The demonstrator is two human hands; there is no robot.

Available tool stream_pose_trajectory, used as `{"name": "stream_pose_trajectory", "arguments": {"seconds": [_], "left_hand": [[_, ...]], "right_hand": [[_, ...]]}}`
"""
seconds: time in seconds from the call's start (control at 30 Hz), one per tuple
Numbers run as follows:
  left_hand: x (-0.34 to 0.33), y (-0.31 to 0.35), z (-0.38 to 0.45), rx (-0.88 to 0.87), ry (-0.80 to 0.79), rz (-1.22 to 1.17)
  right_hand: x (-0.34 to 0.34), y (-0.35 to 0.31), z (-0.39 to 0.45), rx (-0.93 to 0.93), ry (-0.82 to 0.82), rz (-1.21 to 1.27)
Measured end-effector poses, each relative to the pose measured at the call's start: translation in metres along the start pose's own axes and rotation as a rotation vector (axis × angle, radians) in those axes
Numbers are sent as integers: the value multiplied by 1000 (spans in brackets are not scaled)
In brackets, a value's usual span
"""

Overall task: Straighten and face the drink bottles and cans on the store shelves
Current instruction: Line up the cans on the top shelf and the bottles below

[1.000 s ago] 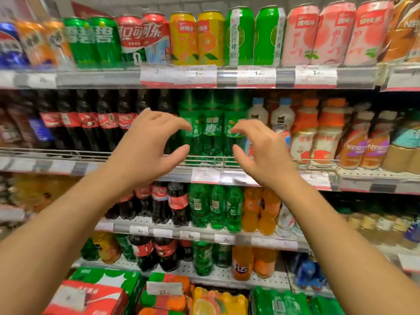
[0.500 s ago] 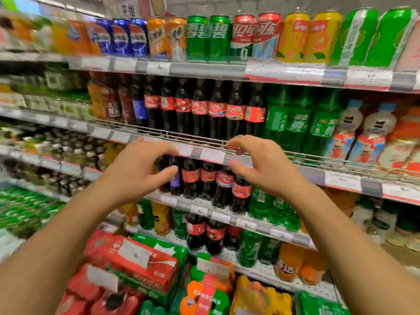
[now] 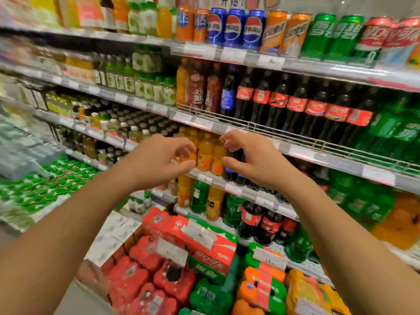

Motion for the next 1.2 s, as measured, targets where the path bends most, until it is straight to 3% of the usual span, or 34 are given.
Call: {"name": "stream_pose_trajectory", "arguments": {"seconds": [0.13,0.3,0.5,0.7,0.8,0.9,1.0,1.2], "left_hand": [[7,-39,7,52,-159,36],[-15,-84,32,109,-295,46],[-38,-102,45,39,-307,54],[-34,-160,79,14,-286,68],[-33,-196,106,29,-292,83],[-37,-227,141,34,-317,114],[-42,-258,176,48,-305,108],[-65,-333,234,54,-277,173]], "right_hand": [[-16,-17,39,-18,-80,-70],[-59,7,76,-84,-328,-183],[-101,107,137,-299,-240,-338],[-157,189,157,-471,-272,-433],[-174,214,165,-494,-150,-520],[-174,214,182,-554,-10,-498],[-160,201,212,-615,9,-494],[-140,159,286,-413,56,-404]]}}
Point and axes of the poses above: each hand's wrist, its own z-axis towards the middle knuckle, its own x-axis out of the back of the hand, y = z × x, the point moved 9 cm from there along z, towards the middle knuckle, and after that the axes turned 2 degrees about z, right-handed, at the moved point
